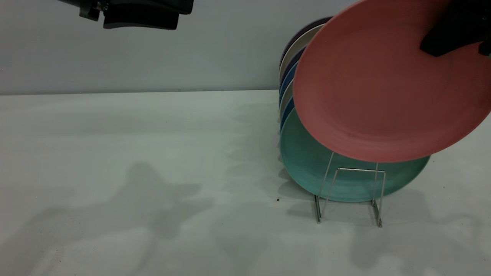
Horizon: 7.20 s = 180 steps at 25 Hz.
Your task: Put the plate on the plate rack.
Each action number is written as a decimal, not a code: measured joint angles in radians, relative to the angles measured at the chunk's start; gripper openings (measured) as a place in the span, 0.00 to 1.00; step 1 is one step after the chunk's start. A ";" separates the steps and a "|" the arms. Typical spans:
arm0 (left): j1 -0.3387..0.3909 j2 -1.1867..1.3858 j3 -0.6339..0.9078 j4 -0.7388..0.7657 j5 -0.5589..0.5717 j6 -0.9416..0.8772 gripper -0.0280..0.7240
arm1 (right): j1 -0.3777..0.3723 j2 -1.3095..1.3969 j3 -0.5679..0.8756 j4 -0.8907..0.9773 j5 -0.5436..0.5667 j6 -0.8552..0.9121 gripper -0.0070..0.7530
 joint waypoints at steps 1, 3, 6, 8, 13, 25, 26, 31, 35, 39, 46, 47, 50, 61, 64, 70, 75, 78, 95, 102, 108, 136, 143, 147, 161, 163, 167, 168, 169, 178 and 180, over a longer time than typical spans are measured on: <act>0.000 0.000 0.000 0.000 0.000 0.000 0.68 | 0.000 0.000 0.000 0.000 -0.001 -0.005 0.16; 0.000 0.000 0.000 0.000 0.000 0.000 0.68 | 0.001 0.000 0.000 0.000 -0.006 -0.013 0.16; 0.000 0.000 0.000 0.000 0.000 0.000 0.68 | 0.016 0.000 0.000 0.000 -0.029 -0.025 0.16; 0.000 0.000 0.000 0.000 0.000 0.000 0.68 | 0.037 0.000 0.000 0.001 -0.039 -0.037 0.16; 0.000 0.000 0.000 0.000 0.000 0.000 0.68 | 0.060 0.010 0.000 0.003 -0.044 -0.049 0.16; 0.000 0.000 0.000 0.000 0.000 -0.003 0.68 | 0.060 0.057 0.000 0.003 -0.075 -0.056 0.16; 0.000 0.000 0.000 0.000 0.000 -0.003 0.68 | 0.060 0.061 0.000 0.003 -0.077 -0.057 0.16; 0.000 0.000 0.000 0.000 0.000 -0.003 0.68 | 0.060 0.081 0.000 0.003 -0.095 -0.065 0.16; 0.000 0.000 0.000 0.000 0.000 -0.003 0.68 | 0.060 0.099 0.000 0.003 -0.115 -0.073 0.16; 0.000 0.000 0.000 0.000 0.000 -0.003 0.68 | 0.060 0.118 0.000 0.003 -0.131 -0.074 0.16; 0.000 0.000 0.000 0.000 0.000 -0.003 0.68 | 0.060 0.167 0.000 0.003 -0.139 -0.076 0.16; 0.000 0.000 0.000 0.000 0.000 -0.003 0.68 | 0.060 0.170 0.000 0.003 -0.140 -0.076 0.16; 0.000 0.000 0.000 0.000 0.000 -0.003 0.68 | 0.060 0.176 0.000 0.003 -0.147 -0.076 0.16; 0.000 0.000 0.000 0.000 0.000 -0.010 0.68 | 0.060 0.184 0.000 0.003 -0.148 -0.078 0.18; 0.000 0.000 0.000 0.000 0.000 -0.010 0.68 | 0.060 0.192 0.000 0.003 -0.146 -0.078 0.23; 0.000 0.000 0.000 0.000 0.000 -0.010 0.68 | 0.060 0.196 0.000 0.004 -0.138 -0.077 0.38; 0.000 0.000 0.000 0.000 0.000 -0.010 0.67 | 0.060 0.196 0.000 0.004 -0.134 -0.077 0.40; 0.000 0.000 0.000 0.000 0.000 -0.010 0.66 | 0.060 0.196 0.000 0.004 -0.118 -0.077 0.40; 0.000 0.000 0.000 0.002 0.000 -0.010 0.66 | 0.060 0.128 -0.020 0.011 -0.034 -0.053 0.65; 0.006 -0.009 0.000 0.035 0.016 -0.018 0.66 | 0.060 -0.039 -0.031 -0.029 0.008 0.146 0.65; 0.110 -0.154 0.007 0.096 0.048 -0.061 0.66 | 0.060 -0.241 -0.031 -0.232 0.111 0.598 0.63; 0.190 -1.391 0.225 0.849 0.242 -0.937 0.66 | 0.060 -1.115 0.261 -0.249 0.755 1.045 0.54; 0.190 -1.621 0.350 0.949 0.303 -0.986 0.66 | 0.060 -1.219 0.383 -0.203 0.738 1.042 0.54; 0.190 -1.701 0.403 0.973 0.311 -0.986 0.66 | 0.060 -1.276 0.431 -0.194 0.722 1.027 0.54; 0.135 -1.745 0.576 1.222 0.344 -1.118 0.66 | 0.060 -1.319 0.451 -0.160 0.625 1.023 0.54; 0.129 -1.745 0.585 1.250 0.340 -1.141 0.66 | 0.060 -1.319 0.454 -0.160 0.628 1.023 0.53; 0.124 -1.745 0.584 1.301 0.335 -1.168 0.66 | 0.060 -1.319 0.457 -0.163 0.630 1.023 0.53; 0.119 -1.745 0.584 1.306 0.333 -1.168 0.66 | 0.061 -1.319 0.457 -0.163 0.630 1.023 0.53; 0.115 -1.745 0.584 1.309 0.333 -1.170 0.66 | 0.066 -1.319 0.459 -0.165 0.633 1.022 0.53; 0.114 -1.745 0.584 1.323 0.333 -1.189 0.66 | 0.101 -1.366 0.472 -0.217 0.641 1.084 0.49; 0.113 -1.745 0.584 1.323 0.333 -1.189 0.66 | 0.101 -1.368 0.475 -0.223 0.643 1.093 0.46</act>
